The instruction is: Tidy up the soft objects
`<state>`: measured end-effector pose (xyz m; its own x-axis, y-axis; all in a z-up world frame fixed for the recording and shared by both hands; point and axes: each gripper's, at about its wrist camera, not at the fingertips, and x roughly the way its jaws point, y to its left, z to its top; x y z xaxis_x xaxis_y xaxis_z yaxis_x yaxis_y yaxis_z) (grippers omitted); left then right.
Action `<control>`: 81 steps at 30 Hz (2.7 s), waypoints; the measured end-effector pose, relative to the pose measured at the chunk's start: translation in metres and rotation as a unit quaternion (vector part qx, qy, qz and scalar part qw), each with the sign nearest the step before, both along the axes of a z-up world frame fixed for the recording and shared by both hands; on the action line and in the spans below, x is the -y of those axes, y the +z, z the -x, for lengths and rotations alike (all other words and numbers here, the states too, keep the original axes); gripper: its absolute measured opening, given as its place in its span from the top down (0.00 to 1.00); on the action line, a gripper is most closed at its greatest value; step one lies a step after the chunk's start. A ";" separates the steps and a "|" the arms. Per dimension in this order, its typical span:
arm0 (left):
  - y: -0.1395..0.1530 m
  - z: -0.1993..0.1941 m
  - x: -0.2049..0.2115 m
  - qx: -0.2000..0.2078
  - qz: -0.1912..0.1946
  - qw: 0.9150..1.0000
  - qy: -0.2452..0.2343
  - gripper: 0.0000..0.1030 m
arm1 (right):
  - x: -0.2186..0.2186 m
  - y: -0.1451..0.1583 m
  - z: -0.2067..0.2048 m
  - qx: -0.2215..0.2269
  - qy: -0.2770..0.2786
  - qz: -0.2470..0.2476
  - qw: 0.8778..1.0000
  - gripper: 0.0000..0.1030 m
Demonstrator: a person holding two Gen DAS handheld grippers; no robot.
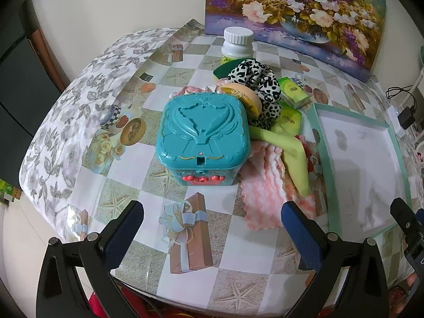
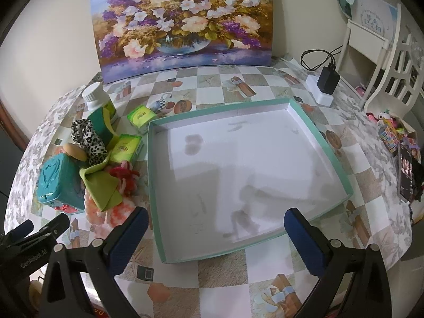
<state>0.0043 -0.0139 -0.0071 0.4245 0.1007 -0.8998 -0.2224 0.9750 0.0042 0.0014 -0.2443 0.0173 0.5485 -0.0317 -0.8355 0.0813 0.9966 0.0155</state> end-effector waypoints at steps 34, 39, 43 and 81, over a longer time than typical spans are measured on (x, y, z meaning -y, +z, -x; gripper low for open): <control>-0.007 -0.003 -0.006 -0.020 0.013 1.000 0.013 0.00 | -0.001 -0.002 -0.002 -0.004 0.001 0.002 1.000 0.00; -0.008 -0.004 -0.007 -0.018 0.016 1.000 0.015 0.00 | -0.003 -0.004 -0.001 -0.005 0.002 0.002 1.000 0.00; -0.008 -0.005 -0.008 -0.017 0.018 1.000 0.017 0.00 | -0.008 -0.004 -0.002 -0.006 0.006 0.005 1.000 0.00; -0.032 -0.014 -0.041 -0.032 0.139 0.984 0.107 0.00 | -0.084 -0.025 -0.027 -0.022 0.169 -0.016 0.985 0.12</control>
